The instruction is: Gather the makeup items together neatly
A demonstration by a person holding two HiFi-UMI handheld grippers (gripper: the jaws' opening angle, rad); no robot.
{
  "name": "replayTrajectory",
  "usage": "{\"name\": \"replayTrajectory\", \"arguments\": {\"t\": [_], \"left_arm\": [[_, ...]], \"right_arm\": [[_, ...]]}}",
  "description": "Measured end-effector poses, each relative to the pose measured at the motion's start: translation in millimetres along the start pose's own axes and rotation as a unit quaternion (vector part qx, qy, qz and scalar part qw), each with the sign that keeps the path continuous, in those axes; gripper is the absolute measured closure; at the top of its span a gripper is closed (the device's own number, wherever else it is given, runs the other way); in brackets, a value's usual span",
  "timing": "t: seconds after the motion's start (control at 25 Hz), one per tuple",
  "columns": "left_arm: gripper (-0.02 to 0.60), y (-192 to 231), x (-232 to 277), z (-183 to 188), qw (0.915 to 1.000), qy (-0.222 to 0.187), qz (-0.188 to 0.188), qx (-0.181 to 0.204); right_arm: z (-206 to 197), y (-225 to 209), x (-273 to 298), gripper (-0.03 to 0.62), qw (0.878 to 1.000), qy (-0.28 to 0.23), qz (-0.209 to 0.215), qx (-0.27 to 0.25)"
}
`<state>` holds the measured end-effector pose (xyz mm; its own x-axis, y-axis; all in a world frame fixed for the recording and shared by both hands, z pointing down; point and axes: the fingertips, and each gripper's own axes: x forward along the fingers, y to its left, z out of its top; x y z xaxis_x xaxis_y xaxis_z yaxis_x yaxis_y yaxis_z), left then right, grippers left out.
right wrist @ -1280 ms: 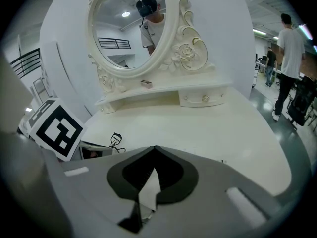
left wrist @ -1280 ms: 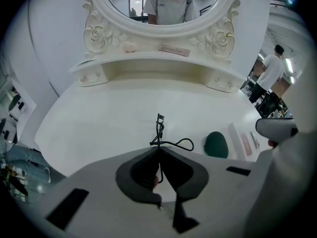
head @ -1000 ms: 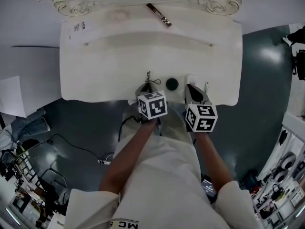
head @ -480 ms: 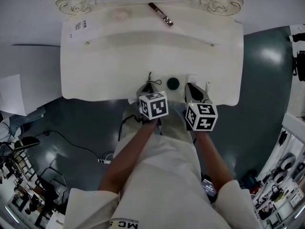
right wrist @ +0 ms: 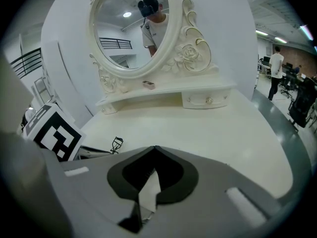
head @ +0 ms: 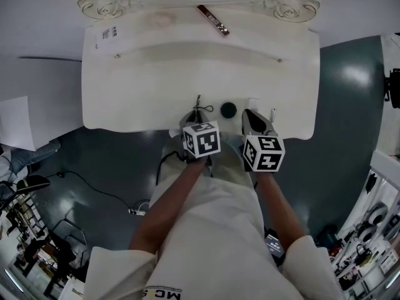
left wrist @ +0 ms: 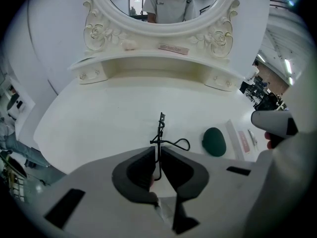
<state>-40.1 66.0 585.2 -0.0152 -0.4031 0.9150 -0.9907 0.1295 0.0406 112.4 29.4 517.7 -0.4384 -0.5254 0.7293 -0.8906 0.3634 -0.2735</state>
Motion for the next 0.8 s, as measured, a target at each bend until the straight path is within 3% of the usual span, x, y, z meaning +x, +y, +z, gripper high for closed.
{"name": "replayTrajectory", "arguments": {"t": [0.44, 0.8], "left_arm": [[0.560, -3, -3, -5, 0.9997, 0.006, -0.019, 0.010], [0.560, 1, -11, -2, 0.9999, -0.005, -0.010, 0.008]], "right_arm": [[3, 4, -1, 0.592, 1.000, -0.004, 0.001, -0.004], [3, 5, -3, 0.592, 1.000, -0.006, 0.004, -0.006]]}}
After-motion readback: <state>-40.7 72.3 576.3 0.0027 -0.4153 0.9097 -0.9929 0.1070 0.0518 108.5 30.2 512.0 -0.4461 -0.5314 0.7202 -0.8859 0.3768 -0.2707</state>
